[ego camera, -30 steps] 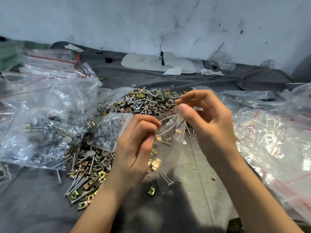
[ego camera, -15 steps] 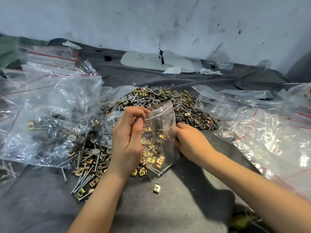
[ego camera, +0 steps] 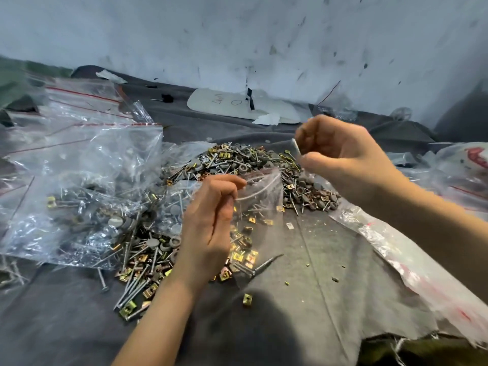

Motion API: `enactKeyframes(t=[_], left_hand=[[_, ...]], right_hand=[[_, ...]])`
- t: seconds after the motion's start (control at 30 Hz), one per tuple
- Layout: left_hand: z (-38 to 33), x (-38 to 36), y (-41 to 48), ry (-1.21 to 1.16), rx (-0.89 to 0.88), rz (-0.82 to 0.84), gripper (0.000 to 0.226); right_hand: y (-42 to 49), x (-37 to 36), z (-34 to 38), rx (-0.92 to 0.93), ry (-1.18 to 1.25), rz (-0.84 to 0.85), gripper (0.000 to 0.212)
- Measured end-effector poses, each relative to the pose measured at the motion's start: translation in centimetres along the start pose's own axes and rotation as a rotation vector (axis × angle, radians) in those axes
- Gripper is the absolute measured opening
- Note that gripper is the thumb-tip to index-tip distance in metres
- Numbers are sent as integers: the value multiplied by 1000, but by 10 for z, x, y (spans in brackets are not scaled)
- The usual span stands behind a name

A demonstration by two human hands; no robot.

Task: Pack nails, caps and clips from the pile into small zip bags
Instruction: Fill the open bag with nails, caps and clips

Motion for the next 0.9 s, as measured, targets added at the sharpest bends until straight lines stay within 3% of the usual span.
enactKeyframes(t=[0.13,0.4,0.53,0.6,0.7,0.77,0.9], left_hand=[[-8,6,6,-62,-67,41,14],[-24,17,12,-34,-105,101,13],[-29,25,12,-27,-100,65,14],[-29,29,12,-23,-83,63,13],[-27,35,12,-10,-58,47,15],[-25,39,13,-19,-32,20,16],[-23,42,14,-20,-12,14,15]], right_hand=[[1,-19,30,169,-48,102,25],[1,-26,33,143,-195,140,14],[15,-9,10,69,-99,-133,10],[20,-17,-16,-13,-308,-151,9],[9,-59,-65,-34,-732,139,14],[-2,-84,-89,-11,-875,256,21],[-6,-100,-100,61,-940,147,23]])
Point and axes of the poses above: each hand's wrist, its own y-axis towards the middle knuckle, its own x-axis out of the back of the hand, z = x × y, the point moved 3 cm from there along y, towards the middle knuckle, and after that the axes turned 12 degrees about -y, right-handed, at the moved point
